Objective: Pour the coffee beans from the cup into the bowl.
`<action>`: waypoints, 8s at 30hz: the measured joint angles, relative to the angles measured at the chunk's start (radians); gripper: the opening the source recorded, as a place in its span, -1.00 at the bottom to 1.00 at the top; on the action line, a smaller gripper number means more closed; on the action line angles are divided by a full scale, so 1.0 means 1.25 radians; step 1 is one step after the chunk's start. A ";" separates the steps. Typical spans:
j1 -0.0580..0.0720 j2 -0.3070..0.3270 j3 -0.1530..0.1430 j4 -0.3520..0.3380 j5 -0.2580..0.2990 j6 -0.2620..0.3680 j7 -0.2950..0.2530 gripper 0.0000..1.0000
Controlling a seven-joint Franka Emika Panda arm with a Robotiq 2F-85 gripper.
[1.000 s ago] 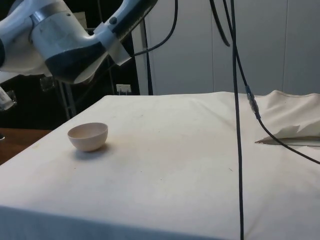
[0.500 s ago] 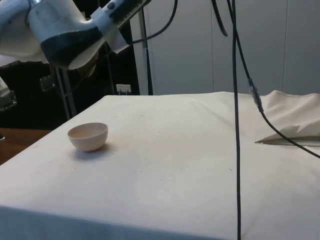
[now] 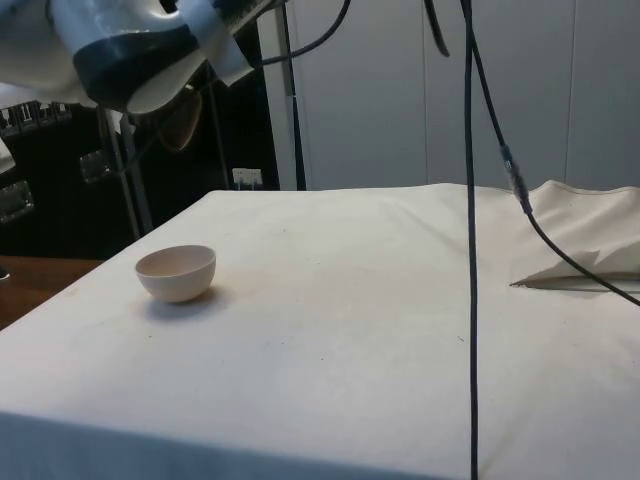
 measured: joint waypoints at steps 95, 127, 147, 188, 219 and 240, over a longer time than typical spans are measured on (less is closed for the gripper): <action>-0.111 -0.143 -0.066 -0.075 0.437 0.088 -0.006 -0.77; -0.117 -0.218 -0.159 -0.193 0.602 0.208 -0.015 -0.77; -0.116 -0.216 -0.182 -0.209 0.617 0.261 0.001 -0.77; -0.116 -0.278 -0.287 -0.446 0.649 0.602 0.007 -0.77; -0.116 -0.268 -0.353 -0.508 0.670 0.793 -0.102 -0.77; -0.117 -0.235 -0.413 -0.575 0.726 0.961 -0.205 -0.77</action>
